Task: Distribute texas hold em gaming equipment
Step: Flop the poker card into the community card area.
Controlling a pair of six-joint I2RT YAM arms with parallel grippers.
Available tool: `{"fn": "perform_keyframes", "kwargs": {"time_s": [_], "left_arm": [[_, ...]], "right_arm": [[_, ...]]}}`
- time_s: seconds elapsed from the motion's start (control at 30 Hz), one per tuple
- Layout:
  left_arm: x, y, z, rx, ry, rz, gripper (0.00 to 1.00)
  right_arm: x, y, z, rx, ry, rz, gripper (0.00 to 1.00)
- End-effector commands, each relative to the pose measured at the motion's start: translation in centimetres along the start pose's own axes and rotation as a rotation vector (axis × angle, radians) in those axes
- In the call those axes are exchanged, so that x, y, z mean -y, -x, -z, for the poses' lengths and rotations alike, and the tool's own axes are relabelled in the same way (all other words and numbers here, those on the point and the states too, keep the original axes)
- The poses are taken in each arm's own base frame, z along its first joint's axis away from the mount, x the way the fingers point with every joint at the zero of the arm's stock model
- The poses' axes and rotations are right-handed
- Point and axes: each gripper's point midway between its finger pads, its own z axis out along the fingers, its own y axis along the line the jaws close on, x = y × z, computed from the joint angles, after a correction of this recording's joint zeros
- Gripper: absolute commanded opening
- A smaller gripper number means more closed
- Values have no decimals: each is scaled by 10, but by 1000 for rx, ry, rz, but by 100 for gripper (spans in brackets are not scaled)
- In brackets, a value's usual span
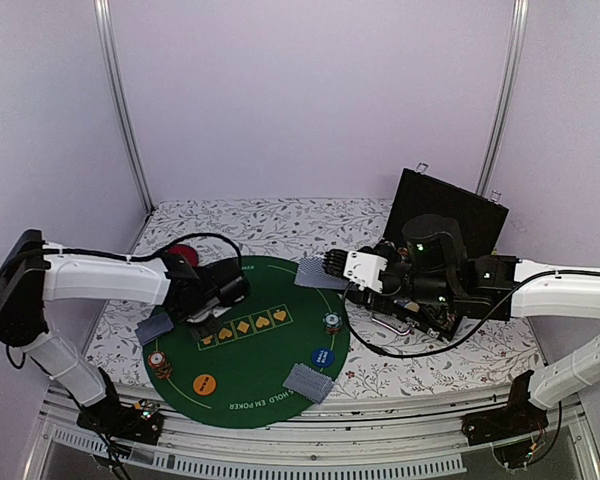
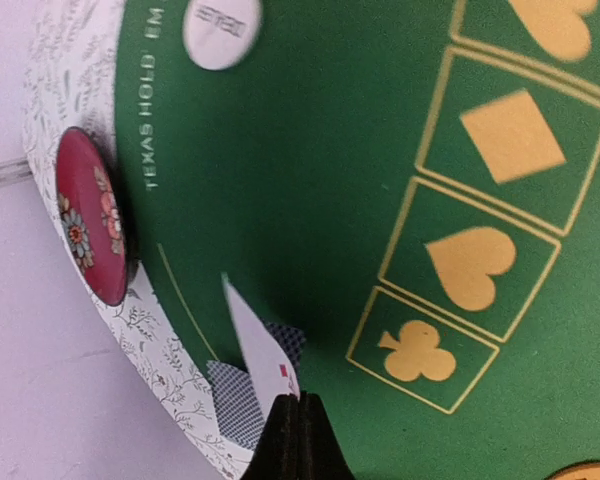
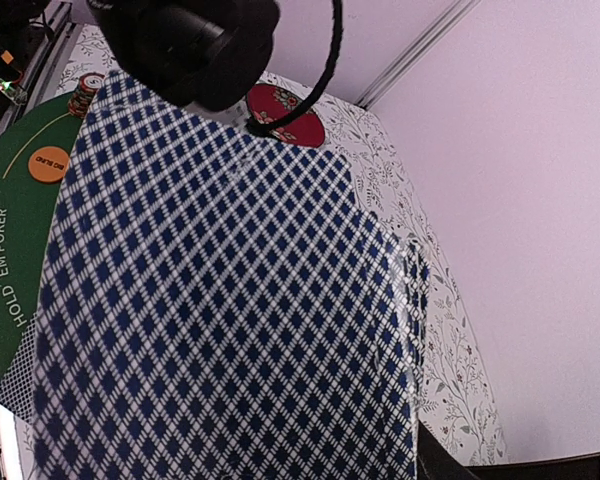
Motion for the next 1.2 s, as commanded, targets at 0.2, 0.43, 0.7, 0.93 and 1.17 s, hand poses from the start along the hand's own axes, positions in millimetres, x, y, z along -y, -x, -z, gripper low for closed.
{"fn": "perform_keyframes", "kwargs": {"time_s": [0.2,0.43,0.7,0.93,1.17], "left_arm": [[83,-17,-11,-48,-183,-284,0],[97,-29,-13,-84,-235,-338,0],[94,-34,-10,-57,-228,-336,0],[92,-24,-1,-51,-196,-334,35],[80,34,56,108,-205,-230,53]], "right_arm": [[8,9,11,35,-23,-11,46],[9,9,12,33,-27,-9,46],[8,8,10,27,-25,-4,46],[8,9,10,31,-24,-6,46],[9,9,10,28,-25,-6,46]]}}
